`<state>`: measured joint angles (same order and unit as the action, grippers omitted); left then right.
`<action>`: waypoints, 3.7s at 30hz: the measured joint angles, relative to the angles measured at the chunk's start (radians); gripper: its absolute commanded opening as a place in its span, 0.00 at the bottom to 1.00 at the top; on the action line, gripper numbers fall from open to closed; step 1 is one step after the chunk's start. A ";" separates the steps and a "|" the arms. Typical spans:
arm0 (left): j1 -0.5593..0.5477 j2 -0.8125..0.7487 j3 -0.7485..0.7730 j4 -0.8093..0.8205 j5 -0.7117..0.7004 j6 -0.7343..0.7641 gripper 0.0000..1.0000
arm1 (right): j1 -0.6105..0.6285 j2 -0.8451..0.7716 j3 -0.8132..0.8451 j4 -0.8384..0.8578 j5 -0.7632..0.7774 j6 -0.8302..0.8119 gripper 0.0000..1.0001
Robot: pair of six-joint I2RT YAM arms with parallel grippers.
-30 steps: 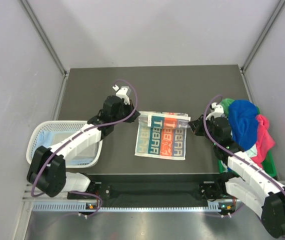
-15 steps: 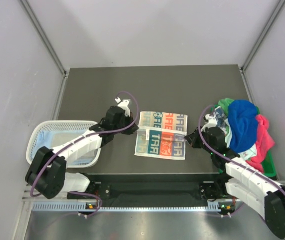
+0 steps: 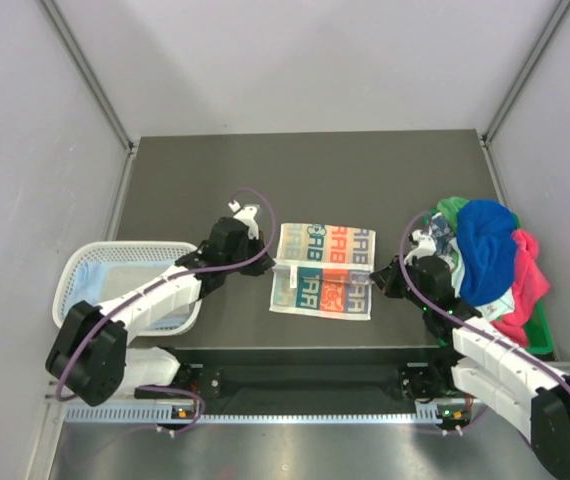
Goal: Fold and stack the towels
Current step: Fold the towel
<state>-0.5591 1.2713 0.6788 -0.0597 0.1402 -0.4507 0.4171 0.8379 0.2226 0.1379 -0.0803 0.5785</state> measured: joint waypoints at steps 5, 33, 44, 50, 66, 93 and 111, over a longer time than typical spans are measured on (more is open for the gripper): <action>0.000 -0.042 0.002 -0.047 -0.003 0.004 0.00 | 0.000 -0.071 0.006 -0.039 0.000 0.000 0.00; -0.019 -0.016 -0.123 -0.021 0.042 -0.050 0.24 | 0.001 0.029 -0.085 0.018 -0.076 0.064 0.25; -0.020 -0.070 -0.107 -0.105 -0.001 -0.057 0.35 | 0.002 -0.141 -0.082 -0.103 -0.064 0.070 0.36; -0.019 -0.062 0.055 -0.169 -0.054 -0.072 0.31 | 0.002 -0.134 0.018 -0.195 -0.018 0.067 0.36; -0.167 0.182 0.039 -0.182 -0.052 -0.161 0.18 | 0.093 0.067 0.072 -0.186 0.009 0.106 0.33; -0.216 0.113 -0.067 -0.154 -0.117 -0.342 0.11 | 0.131 0.118 0.043 -0.220 0.025 0.183 0.37; -0.208 0.033 0.252 -0.417 -0.216 -0.278 0.24 | 0.078 0.208 0.343 -0.423 0.093 0.066 0.37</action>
<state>-0.7673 1.3041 0.9306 -0.4767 -0.0753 -0.7288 0.4953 1.0462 0.5659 -0.2852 0.0128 0.6449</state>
